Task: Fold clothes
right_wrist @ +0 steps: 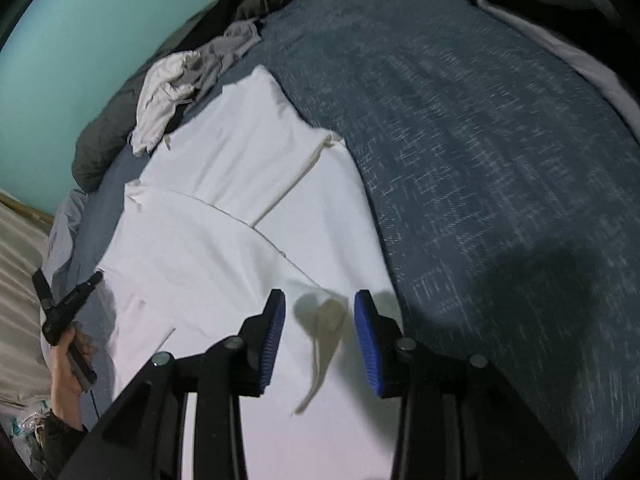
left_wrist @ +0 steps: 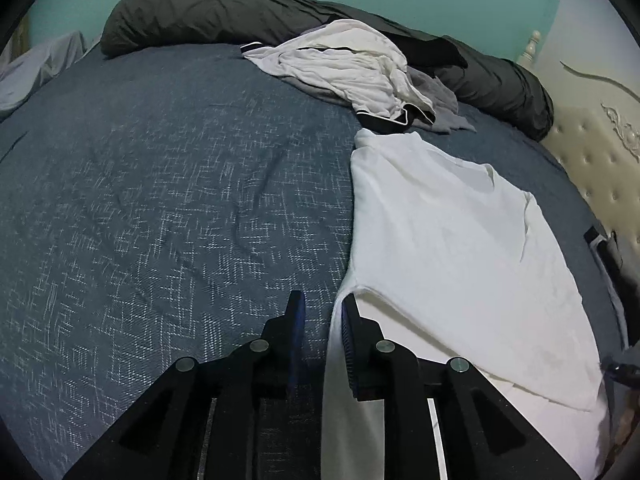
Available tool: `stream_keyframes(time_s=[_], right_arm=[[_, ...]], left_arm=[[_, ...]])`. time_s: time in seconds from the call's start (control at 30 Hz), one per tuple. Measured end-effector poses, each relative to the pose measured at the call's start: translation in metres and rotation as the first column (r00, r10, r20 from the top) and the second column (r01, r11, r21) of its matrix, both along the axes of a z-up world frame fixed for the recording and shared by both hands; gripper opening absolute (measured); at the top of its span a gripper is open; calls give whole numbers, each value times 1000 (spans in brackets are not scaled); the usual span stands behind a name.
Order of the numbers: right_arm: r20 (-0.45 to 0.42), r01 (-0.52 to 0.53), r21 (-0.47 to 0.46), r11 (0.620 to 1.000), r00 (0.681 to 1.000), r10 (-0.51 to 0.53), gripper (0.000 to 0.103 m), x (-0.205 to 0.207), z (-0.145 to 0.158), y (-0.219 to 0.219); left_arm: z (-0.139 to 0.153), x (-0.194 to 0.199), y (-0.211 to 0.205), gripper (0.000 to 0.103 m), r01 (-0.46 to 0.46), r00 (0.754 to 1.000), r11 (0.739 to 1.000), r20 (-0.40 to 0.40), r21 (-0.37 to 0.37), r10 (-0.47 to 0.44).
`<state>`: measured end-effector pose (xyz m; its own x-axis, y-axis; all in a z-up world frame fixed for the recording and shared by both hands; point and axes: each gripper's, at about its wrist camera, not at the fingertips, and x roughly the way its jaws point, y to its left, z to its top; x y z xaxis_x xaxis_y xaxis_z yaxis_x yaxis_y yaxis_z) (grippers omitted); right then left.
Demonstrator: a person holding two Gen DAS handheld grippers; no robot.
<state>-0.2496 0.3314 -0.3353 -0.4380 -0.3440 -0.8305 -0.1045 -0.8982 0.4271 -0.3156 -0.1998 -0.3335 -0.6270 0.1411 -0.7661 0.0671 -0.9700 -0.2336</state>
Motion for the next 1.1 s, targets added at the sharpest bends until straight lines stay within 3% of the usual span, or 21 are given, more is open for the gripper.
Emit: stream_keyframes(time_s=[0.07, 0.1, 0.2, 0.4, 0.6, 0.7, 0.87, 1.0, 1.1], right_arm=[[3, -3, 11, 1000, 1000, 3, 33, -2, -7, -3], [-2, -1, 19, 1000, 1000, 1, 18, -1, -8, -3], [-31, 30, 45, 999, 999, -29, 4, 5, -6, 3], [-61, 81, 86, 993, 995, -76, 2, 15, -2, 19], [-117, 65, 15, 998, 991, -62, 3, 11, 5, 16], [-98, 26, 44, 999, 995, -22, 6, 2, 6, 4], [-20, 6, 164, 986, 1000, -3, 6, -9, -11, -5], [-42, 34, 177, 984, 999, -27, 6, -5, -4, -1], [-95, 49, 172, 984, 995, -33, 6, -5, 13, -1]], left_arm=[[-1, 0, -4, 29, -11, 1000, 1000, 3, 16, 11], [-2, -1, -6, 29, -17, 1000, 999, 6, 29, 17], [-5, -1, -11, 31, -32, 999, 998, 15, 49, 31], [-9, 3, -23, 31, -84, 996, 992, 35, 92, 81], [-2, 7, -25, 35, -88, 996, 991, 0, 101, 88], [0, 3, -16, 37, -48, 999, 994, -15, 94, 50], [-11, -8, 2, 37, 8, 1000, 1000, 11, 13, -8], [-30, -13, -1, 37, 15, 998, 1000, 64, 14, -16], [-29, -11, -7, 37, 3, 998, 999, 57, 48, -6]])
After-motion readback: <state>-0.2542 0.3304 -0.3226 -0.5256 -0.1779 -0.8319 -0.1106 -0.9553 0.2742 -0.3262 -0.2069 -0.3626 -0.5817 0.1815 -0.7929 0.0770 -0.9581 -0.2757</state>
